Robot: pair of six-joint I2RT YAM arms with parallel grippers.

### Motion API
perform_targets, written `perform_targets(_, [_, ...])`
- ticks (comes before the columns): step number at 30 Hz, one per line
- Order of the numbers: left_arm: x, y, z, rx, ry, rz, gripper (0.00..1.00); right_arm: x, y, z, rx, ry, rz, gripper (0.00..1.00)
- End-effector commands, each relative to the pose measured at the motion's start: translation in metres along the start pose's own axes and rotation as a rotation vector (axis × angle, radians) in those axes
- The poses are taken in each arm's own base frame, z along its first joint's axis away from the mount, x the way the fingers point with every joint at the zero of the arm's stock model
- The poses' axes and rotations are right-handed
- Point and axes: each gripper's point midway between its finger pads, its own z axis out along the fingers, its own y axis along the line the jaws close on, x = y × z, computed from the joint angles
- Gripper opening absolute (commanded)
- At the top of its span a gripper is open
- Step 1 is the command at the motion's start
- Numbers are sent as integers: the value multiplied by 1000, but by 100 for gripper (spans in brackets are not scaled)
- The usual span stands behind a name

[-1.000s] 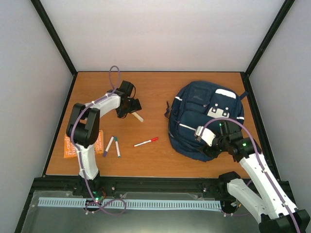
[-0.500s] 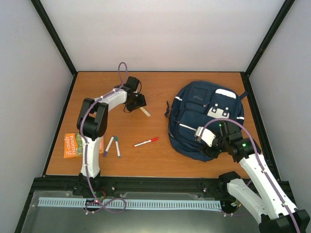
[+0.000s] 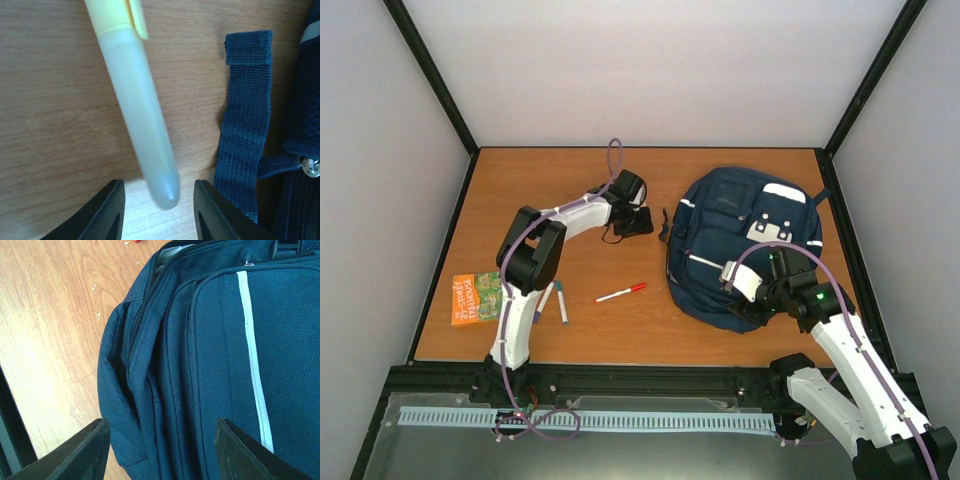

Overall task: Pack the student bag
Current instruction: Move the stationery to the center of the board.

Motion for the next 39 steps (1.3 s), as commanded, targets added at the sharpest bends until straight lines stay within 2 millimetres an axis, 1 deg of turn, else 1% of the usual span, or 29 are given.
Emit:
perform_targets(1, [23, 5, 27, -36, 79, 17, 39, 1, 1, 1, -6, -1, -3, 58])
perform_targets(4, [28, 2, 30, -52, 91, 28, 37, 1, 1, 2, -5, -1, -3, 58])
perform_targets(6, [24, 4, 26, -74, 69, 17, 38, 1, 1, 2, -6, 0, -3, 58])
perform_targets(8, [15, 6, 17, -109, 25, 2, 52, 2, 1, 2, -6, 0, -2, 58])
perform_targets(9, [11, 6, 13, -119, 7, -4, 53, 2, 1, 2, -6, 0, -2, 58])
perform_targets(13, [-6, 8, 10, -181, -30, -44, 53, 2, 2, 3, -10, 1, -2, 58])
perform_targets(19, [-25, 17, 20, -277, -66, -122, 49, 2, 1, 4, -6, 1, 3, 58])
perform_targets(20, [-24, 20, 26, -294, -51, -128, 49, 2, 1, 4, -6, 1, 3, 58])
perform_targets(22, [-30, 19, 30, -311, -48, -134, 47, 2, 1, 3, -4, 0, 3, 58])
perform_targets(23, [-29, 23, 37, -329, -35, -137, 46, 2, 1, 3, -5, -1, 2, 58])
perform_targets(24, [-30, 24, 40, -340, -30, -139, 42, 2, 1, 3, -4, -2, 2, 58])
perform_targets(28, [-26, 29, 45, -370, -8, -136, 33, 2, 1, 2, 0, -4, 0, 58])
perform_targets(31, [-16, 32, 48, -375, 25, -114, 22, 2, 0, 2, 3, -5, 1, 58])
perform_targets(35, [1, 31, 45, -392, 69, -53, 17, 2, 0, 2, 4, -6, 0, 57])
perform_targets(39, [31, 29, 33, -369, 122, -23, 15, 1, 0, 2, 8, -6, 0, 57])
